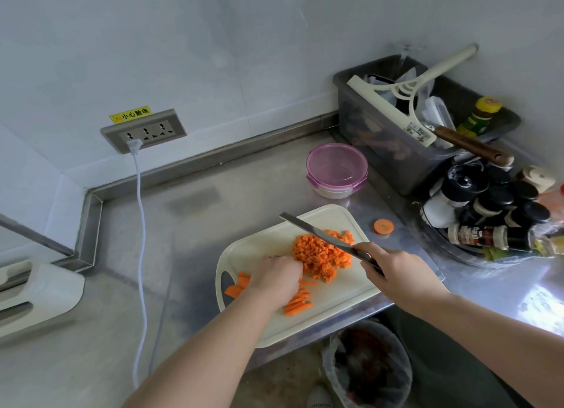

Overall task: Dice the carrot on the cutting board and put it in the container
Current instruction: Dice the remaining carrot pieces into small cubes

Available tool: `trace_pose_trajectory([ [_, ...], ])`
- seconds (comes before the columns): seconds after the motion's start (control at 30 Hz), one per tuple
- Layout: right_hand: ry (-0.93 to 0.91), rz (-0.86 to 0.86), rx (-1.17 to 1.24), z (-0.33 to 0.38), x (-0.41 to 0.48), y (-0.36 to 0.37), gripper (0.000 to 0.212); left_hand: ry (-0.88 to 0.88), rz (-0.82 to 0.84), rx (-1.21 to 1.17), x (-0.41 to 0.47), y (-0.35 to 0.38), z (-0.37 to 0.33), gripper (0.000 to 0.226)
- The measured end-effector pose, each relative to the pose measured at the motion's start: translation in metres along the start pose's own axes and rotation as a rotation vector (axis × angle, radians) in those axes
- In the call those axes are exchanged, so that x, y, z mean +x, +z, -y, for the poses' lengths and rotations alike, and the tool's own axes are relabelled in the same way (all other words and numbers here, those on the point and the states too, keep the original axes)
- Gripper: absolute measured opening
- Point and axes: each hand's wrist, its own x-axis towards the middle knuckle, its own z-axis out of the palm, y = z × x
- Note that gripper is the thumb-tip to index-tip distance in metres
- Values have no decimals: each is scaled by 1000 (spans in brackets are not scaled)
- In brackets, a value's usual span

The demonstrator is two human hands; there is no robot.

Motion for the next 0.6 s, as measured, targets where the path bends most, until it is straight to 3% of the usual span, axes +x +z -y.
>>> trace_pose_trajectory([
  [0.2, -18, 14, 20, 4, 1, 1, 33, -39, 120, -43, -19, -5, 3, 19],
  [0.37, -41, 17, 35, 8, 3, 8, 34, -218, -13, -272, -21, -2, 28, 23],
  [0.6, 23, 120, 191, 20, 1, 21, 33, -239, 27, -145, -21, 11, 44, 45],
])
